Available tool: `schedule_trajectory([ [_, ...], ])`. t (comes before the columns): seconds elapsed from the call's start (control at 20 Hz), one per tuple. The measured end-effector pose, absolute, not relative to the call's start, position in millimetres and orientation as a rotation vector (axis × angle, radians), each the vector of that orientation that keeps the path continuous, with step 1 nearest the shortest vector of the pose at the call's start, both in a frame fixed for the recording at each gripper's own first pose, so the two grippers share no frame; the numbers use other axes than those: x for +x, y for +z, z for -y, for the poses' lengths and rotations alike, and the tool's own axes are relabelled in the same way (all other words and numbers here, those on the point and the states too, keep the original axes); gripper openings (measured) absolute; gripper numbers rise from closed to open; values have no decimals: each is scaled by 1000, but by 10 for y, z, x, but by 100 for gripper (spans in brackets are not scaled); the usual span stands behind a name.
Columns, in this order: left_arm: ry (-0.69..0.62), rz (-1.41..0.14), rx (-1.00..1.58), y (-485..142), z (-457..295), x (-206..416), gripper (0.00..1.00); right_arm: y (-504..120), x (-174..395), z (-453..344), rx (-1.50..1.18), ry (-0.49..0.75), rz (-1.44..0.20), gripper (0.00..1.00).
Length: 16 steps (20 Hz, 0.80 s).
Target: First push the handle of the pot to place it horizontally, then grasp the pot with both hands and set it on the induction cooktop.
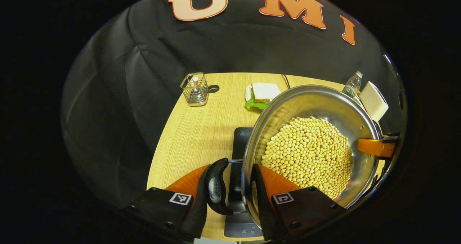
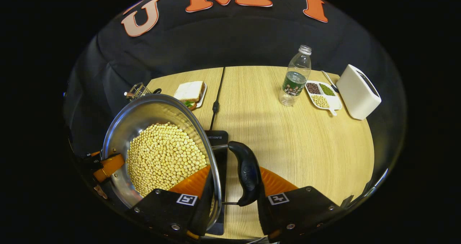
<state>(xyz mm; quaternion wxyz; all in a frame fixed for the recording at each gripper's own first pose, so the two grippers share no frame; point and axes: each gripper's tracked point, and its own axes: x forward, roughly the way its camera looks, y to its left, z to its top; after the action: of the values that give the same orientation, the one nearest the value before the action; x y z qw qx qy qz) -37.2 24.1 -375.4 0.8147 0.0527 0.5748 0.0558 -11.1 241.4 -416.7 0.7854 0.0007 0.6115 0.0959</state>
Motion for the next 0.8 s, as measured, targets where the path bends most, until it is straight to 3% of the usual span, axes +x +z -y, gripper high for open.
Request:
schedule_trajectory([
  [0.8,121,-1216,136,-3805,-18,-416,67,-4595,-239,-2603,15,229,-1337,57],
])
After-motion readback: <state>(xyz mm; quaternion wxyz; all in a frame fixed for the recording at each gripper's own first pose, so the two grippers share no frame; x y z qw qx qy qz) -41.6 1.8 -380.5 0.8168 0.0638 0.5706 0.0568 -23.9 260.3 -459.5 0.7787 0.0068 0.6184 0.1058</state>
